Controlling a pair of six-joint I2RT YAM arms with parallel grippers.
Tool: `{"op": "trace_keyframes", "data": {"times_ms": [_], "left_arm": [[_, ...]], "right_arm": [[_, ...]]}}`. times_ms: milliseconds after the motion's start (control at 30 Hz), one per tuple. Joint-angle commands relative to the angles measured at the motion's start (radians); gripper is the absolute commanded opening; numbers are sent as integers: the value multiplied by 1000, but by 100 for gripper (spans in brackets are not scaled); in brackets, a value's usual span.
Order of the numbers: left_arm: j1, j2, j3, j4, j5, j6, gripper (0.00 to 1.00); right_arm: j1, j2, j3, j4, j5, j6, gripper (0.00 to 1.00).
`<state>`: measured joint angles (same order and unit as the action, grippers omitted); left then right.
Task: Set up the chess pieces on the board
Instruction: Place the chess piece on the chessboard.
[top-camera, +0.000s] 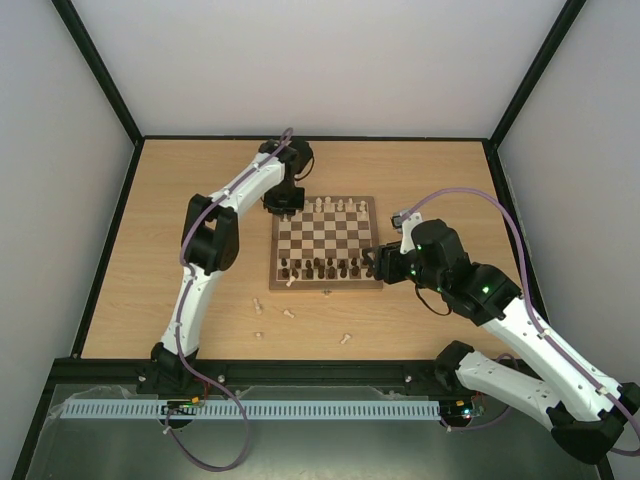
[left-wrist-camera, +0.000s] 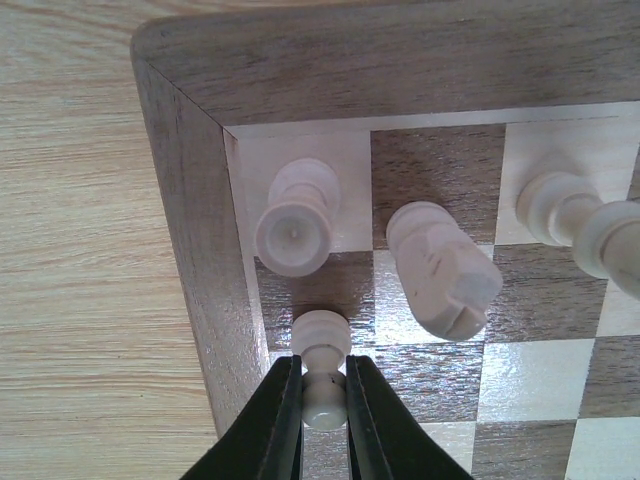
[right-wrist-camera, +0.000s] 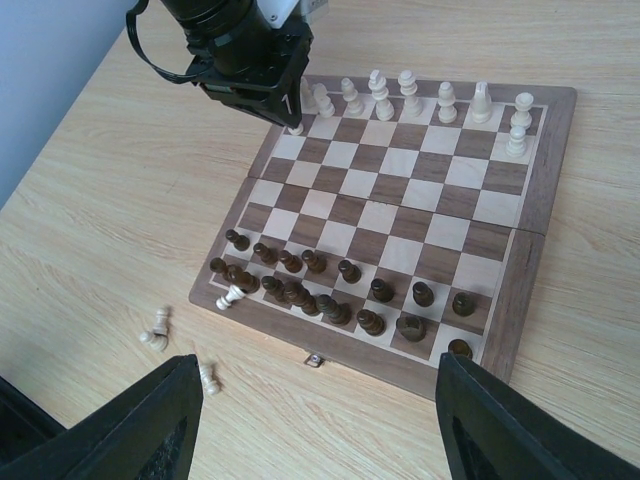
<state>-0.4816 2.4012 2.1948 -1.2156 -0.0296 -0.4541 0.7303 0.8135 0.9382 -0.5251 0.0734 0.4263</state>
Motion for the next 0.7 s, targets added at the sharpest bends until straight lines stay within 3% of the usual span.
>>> {"op": "trace_keyframes", "data": {"times_ms": [0,267,467,667], "left_arm": [[0,19,0,-15,10,11,10],[0,-7,2,-7,4,12,30],[-1,-63,-5,-2,0,3,31],[-63,-297,-188,93,2,-46,32]], "right_arm": [[-4,5,-13,-4,-7,-15,65],[-4,7,-13,-4,-9,-15,65],[-4,9,-15,-7,-4,-15,65],[-4,21,-14,-12,3,-14,65]]}}
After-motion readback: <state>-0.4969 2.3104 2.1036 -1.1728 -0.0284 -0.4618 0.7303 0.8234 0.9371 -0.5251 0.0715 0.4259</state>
